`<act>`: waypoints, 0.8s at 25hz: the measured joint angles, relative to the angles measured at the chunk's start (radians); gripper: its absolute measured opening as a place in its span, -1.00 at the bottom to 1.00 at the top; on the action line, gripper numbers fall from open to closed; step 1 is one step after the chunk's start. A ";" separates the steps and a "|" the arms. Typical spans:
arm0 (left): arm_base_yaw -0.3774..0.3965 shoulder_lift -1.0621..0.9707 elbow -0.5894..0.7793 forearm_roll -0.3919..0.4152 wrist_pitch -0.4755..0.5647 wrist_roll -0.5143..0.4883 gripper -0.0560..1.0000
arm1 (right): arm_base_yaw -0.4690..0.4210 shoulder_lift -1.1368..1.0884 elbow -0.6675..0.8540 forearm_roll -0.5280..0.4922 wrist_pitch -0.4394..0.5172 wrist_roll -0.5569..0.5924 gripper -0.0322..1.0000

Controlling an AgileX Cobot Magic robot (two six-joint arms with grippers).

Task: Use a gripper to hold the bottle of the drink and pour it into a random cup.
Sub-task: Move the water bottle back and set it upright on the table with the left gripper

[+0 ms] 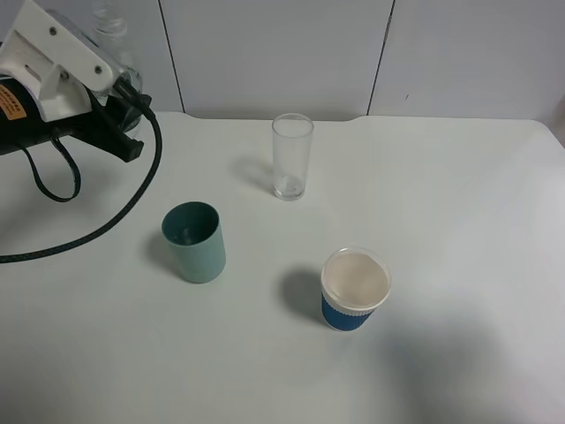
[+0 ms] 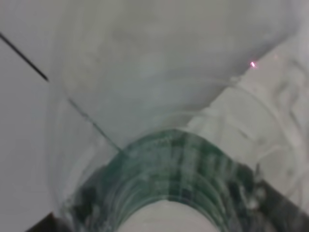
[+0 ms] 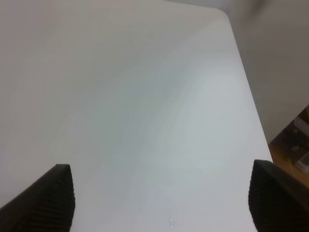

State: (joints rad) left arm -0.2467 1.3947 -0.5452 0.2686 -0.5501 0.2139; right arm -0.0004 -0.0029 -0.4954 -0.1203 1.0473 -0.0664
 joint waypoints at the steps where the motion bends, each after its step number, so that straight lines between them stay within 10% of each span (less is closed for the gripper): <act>1: 0.021 0.000 0.000 0.033 -0.005 -0.074 0.04 | 0.000 0.000 0.000 0.000 0.000 0.000 0.50; 10: 0.153 0.066 -0.003 0.143 -0.087 -0.411 0.04 | 0.000 0.000 0.000 0.000 0.000 0.000 0.50; 20: 0.181 0.318 -0.006 0.190 -0.338 -0.449 0.04 | 0.000 0.000 0.000 0.000 0.000 0.000 0.50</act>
State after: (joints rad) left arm -0.0656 1.7124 -0.5512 0.4588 -0.8882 -0.2347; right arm -0.0004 -0.0029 -0.4954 -0.1203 1.0473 -0.0664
